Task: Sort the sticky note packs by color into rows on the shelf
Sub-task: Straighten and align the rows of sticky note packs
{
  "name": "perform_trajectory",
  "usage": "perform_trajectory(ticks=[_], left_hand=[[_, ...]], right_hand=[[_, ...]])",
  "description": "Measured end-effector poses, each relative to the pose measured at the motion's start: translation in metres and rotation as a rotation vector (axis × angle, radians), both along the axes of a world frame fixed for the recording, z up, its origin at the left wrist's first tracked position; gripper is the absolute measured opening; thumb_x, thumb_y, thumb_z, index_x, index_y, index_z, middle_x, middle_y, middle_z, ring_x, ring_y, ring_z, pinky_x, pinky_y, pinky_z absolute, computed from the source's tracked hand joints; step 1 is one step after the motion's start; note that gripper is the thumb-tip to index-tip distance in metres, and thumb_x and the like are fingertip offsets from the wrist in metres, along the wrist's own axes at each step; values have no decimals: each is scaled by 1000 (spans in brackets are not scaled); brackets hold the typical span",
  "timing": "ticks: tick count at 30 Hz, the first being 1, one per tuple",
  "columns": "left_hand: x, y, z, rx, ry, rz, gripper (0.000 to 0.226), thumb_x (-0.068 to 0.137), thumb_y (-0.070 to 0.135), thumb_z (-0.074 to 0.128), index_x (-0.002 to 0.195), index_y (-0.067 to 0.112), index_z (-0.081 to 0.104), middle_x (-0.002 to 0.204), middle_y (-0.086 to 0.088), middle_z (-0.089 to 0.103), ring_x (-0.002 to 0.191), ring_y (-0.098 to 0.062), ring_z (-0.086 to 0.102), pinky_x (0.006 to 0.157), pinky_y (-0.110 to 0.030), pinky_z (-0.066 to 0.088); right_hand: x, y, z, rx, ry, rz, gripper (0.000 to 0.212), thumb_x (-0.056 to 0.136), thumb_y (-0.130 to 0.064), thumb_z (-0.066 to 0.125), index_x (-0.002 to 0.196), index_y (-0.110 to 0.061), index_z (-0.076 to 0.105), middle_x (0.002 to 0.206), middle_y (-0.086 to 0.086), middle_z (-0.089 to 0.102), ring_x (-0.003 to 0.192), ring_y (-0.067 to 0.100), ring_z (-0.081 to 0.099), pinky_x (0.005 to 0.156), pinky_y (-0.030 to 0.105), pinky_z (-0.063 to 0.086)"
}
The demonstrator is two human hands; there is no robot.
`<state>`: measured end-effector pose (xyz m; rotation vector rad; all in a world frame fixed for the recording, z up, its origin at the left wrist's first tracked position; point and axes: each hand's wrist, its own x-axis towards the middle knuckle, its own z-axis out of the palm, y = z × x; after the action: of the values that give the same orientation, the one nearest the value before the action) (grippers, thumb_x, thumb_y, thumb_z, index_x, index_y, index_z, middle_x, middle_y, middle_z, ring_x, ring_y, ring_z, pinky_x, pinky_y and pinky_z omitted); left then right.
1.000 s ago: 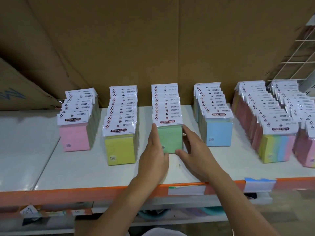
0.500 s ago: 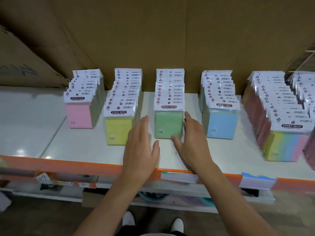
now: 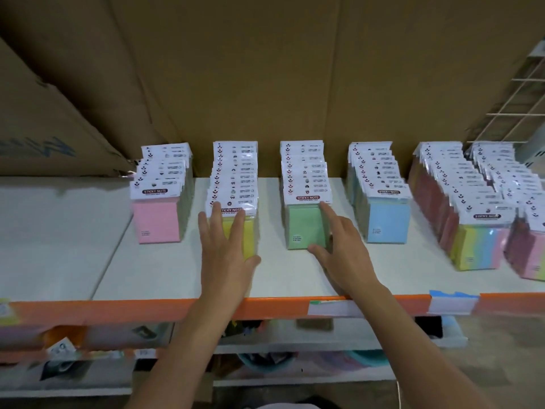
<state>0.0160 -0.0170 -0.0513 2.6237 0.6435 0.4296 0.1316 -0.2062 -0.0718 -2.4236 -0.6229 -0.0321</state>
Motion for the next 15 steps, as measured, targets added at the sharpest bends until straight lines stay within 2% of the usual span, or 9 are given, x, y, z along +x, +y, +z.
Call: perform_trajectory(ticks=[3, 6, 8, 11, 13, 15], left_hand=[[0, -1, 1, 4, 12, -4, 92, 82, 29, 79, 154, 23, 22, 164, -8, -6, 150, -34, -13, 120, -52, 16], [-5, -1, 6, 70, 51, -6, 93, 84, 39, 75, 155, 23, 18, 163, -12, -5, 150, -37, -12, 120, -57, 10], [-8, -5, 12, 135, 8, -25, 89, 82, 41, 76, 153, 18, 27, 163, -16, 7, 150, -40, -3, 119, -59, 13], [-11, -20, 19, 119, -170, -52, 76, 79, 33, 80, 143, 11, 44, 155, -19, 33, 147, -40, 22, 115, -59, 29], [-11, -32, 21, 57, -294, -81, 64, 79, 27, 81, 134, 7, 54, 145, -18, 47, 138, -39, 39, 108, -53, 41], [-9, -43, 22, -21, -369, -126, 52, 80, 23, 80, 125, 7, 60, 134, -15, 56, 127, -32, 50, 101, -34, 44]], right_hand=[[-1, 0, 2, 6, 25, -18, 89, 86, -38, 72, 149, -49, 10, 141, 0, 44, 116, 18, 54, 91, 40, 53], [-4, -2, 4, 60, 67, -49, 84, 88, -37, 70, 148, -51, 13, 141, -1, 46, 107, 11, 56, 84, 32, 54], [-6, -5, 4, 118, 108, -78, 77, 91, -33, 67, 148, -50, 18, 138, -2, 50, 100, 4, 55, 82, 27, 49], [-8, -14, 2, 198, 149, -126, 62, 94, -29, 63, 147, -39, 32, 123, -7, 55, 94, 1, 58, 75, 17, 45], [-7, -23, 3, 259, 169, -148, 49, 96, -27, 62, 141, -33, 43, 113, -10, 59, 94, 4, 61, 71, 11, 43], [-6, -35, 5, 316, 177, -169, 40, 96, -23, 61, 133, -32, 49, 104, -11, 63, 89, 1, 62, 68, 8, 45]])
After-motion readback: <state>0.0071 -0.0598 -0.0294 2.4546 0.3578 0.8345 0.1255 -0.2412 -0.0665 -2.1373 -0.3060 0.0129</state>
